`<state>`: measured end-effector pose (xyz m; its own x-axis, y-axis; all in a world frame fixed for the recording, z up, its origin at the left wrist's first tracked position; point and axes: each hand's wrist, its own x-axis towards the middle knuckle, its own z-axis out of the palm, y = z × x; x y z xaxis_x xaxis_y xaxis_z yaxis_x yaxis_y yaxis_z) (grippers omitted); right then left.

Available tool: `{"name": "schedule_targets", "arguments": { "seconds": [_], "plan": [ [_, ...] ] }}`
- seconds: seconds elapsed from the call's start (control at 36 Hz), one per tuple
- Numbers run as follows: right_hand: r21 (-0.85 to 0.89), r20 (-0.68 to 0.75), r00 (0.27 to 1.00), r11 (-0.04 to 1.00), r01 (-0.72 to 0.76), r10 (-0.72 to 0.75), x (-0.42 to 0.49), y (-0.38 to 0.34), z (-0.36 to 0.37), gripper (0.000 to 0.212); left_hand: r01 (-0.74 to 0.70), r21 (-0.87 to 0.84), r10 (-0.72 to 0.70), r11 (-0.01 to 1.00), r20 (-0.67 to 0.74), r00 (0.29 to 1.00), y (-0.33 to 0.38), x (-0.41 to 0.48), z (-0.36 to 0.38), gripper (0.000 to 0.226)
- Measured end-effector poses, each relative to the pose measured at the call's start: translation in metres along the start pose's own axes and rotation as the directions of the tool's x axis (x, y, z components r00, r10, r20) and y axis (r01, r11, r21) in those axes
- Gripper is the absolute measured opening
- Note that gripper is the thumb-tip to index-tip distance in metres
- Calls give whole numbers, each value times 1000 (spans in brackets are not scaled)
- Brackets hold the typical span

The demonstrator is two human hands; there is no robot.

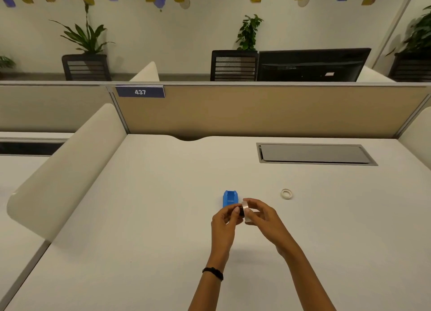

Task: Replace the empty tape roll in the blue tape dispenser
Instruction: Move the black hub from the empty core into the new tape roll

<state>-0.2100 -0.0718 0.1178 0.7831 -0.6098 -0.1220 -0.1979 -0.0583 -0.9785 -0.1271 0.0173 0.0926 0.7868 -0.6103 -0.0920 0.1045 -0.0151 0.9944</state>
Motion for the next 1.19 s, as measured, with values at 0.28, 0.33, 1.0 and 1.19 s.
{"name": "schedule_targets", "arguments": {
  "seconds": [0.28,0.33,1.0,1.19],
  "plan": [
    [192,20,1000,981,-13,9,-2,0,-3,25,-12,-113,9,994,-27,1000,7,-3,-2,20],
    [235,12,1000,972,-13,11,-2,1,-4,25,-15,-125,13,992,-20,1000,10,-3,-2,21],
    [-55,-1,996,994,93,-93,3,9,-2,30,75,-86,-72,993,42,997,7,-1,-4,23],
    [-226,95,972,946,232,-215,0,10,-3,37,133,-128,-131,983,24,991,5,-2,-3,20]
  ]
}}
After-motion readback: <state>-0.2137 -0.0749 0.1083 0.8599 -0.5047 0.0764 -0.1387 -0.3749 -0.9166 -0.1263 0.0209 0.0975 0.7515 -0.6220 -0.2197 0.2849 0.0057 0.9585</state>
